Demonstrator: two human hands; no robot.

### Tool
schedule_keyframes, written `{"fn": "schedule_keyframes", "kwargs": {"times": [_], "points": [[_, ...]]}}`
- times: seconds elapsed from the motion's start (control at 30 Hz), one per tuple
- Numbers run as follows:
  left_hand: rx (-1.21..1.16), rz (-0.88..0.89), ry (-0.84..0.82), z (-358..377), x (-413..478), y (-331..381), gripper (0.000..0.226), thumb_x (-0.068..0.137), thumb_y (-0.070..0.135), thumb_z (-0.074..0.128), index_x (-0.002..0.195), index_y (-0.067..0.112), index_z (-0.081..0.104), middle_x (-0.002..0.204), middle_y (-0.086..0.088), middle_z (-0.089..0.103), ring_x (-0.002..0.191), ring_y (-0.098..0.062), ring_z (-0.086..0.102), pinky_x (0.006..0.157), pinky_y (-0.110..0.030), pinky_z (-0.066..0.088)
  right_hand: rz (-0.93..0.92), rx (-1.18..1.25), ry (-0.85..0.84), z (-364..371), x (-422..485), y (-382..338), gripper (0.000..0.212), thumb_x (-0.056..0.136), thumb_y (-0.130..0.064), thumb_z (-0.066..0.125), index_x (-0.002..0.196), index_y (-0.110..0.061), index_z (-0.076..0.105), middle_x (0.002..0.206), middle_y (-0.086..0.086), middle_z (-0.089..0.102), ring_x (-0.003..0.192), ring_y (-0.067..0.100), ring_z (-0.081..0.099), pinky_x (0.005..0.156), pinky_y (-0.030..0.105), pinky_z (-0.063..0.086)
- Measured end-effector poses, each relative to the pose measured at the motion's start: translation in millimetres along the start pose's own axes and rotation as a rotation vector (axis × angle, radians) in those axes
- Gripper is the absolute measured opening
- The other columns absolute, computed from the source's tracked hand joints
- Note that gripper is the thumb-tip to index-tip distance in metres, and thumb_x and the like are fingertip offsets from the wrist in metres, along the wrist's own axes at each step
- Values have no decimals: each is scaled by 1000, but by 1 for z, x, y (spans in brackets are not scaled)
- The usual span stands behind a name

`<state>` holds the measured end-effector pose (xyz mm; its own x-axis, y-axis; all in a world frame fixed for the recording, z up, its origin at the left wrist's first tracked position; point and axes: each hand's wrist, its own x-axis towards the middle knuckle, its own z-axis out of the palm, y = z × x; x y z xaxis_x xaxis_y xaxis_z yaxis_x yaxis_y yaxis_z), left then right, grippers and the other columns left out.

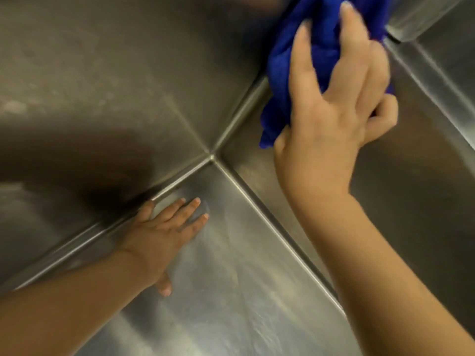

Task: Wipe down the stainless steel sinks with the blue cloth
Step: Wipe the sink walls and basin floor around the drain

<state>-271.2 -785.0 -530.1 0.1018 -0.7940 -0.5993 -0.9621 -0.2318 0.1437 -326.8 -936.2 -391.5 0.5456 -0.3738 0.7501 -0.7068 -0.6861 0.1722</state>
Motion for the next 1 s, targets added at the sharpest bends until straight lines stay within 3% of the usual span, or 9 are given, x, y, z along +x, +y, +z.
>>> {"fn": "schedule_keyframes", "kwargs": {"times": [0.17,0.3,0.37,0.43,0.57,0.67,0.73,0.87,1.0], "points": [[-12,-9,-6,1,2,-1,131,70,56,75,144,36,-31,151,5,-39,144,-15,-24,114,-49,-2,-177,-32,-251,49,-68,1,54,74,-5,59,125,-22,61,139,7,50,124,24,32,86,38,23],[7,-17,0,0,2,1,129,70,56,74,145,35,-29,153,4,-37,145,-16,-23,114,-50,-3,-246,-10,-665,67,-107,-14,47,79,-16,38,115,-22,68,133,3,56,119,23,31,86,38,23],[35,-23,13,2,2,1,128,72,59,72,145,33,-30,152,2,-37,144,-17,-24,114,-51,-4,-249,4,-895,72,-116,-17,49,91,-16,39,138,-24,49,150,0,34,130,21,16,97,41,16],[38,-33,24,4,-1,1,125,74,61,69,145,32,-29,153,0,-36,145,-19,-24,114,-52,-7,-218,67,-1031,71,-114,-13,57,95,-15,45,148,-26,29,157,-1,13,138,22,9,104,41,12],[-57,-108,22,15,-24,0,115,81,60,62,147,30,-27,154,0,-35,145,-19,-23,115,-49,1,-118,78,-1110,53,-110,-14,73,87,-12,53,150,-33,24,158,-4,8,137,22,15,101,40,18],[-75,-123,-27,21,-44,-3,119,79,56,67,146,30,-29,152,1,-38,145,-18,-22,114,-46,7,220,165,-1227,48,-105,-27,71,86,-19,52,149,-37,24,154,-4,17,128,29,26,99,39,26],[-51,-122,-31,21,-49,-3,123,78,54,70,145,30,-29,152,2,-38,145,-18,-22,114,-45,8,423,347,-1243,52,-99,-42,69,87,-20,52,149,-36,26,153,-4,22,127,32,30,101,38,27],[-48,-126,-57,20,-48,-4,123,76,53,71,146,30,-29,152,2,-37,146,-18,-21,114,-44,8,299,431,-1194,51,-113,-53,68,87,-26,52,149,-36,27,149,0,29,130,31,32,103,37,30],[-51,-124,-50,22,-49,-6,123,75,55,71,146,33,-27,151,5,-38,145,-15,-22,115,-45,7,424,311,-1180,30,-145,8,65,87,-28,51,149,-32,30,142,8,37,122,36,43,103,39,38]]}}
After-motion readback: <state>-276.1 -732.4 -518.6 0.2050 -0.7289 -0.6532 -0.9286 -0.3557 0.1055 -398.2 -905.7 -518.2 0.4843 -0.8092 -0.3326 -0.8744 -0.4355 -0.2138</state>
